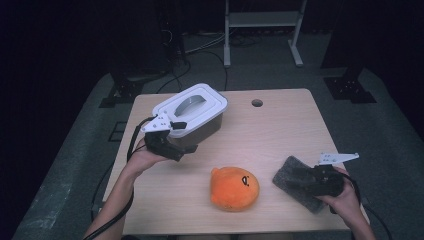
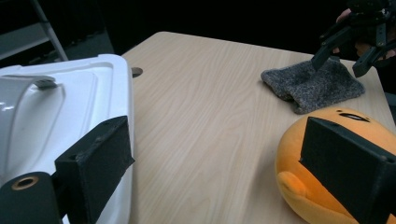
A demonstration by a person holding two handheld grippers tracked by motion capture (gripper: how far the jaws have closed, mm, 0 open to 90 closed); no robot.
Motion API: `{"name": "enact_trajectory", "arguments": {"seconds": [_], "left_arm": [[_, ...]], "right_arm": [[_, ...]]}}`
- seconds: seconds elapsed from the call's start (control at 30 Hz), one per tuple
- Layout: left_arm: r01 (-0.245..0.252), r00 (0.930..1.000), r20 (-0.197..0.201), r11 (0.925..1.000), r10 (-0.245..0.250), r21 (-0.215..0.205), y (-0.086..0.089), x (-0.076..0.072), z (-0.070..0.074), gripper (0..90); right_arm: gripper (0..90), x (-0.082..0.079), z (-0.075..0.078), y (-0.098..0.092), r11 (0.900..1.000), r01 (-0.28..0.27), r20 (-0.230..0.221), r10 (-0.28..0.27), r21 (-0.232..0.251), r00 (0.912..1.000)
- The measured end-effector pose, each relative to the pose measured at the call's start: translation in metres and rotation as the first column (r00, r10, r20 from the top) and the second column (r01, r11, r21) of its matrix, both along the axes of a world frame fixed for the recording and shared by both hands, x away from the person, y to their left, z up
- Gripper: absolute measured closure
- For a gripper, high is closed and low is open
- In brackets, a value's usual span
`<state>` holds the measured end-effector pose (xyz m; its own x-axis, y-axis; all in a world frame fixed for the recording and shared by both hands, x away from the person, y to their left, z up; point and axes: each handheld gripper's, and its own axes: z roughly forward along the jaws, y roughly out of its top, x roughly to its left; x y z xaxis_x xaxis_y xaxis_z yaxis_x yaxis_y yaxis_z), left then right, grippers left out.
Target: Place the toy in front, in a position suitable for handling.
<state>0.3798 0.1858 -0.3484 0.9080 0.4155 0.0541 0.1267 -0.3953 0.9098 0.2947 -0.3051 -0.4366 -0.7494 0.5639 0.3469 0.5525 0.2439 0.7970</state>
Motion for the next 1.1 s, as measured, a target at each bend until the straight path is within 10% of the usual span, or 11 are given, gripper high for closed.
{"name": "enact_trajectory", "arguments": {"seconds": [1.1], "left_arm": [[-0.055, 0.9985, 0.002, 0.9978, 0.055, -0.037, 0.016, 0.028, 0.012, 8.2]], "right_arm": [[28.8, -0.002, 0.000, 0.003, 1.000, -0.030, -0.016, 0.030, -0.001, 0.9994]]}}
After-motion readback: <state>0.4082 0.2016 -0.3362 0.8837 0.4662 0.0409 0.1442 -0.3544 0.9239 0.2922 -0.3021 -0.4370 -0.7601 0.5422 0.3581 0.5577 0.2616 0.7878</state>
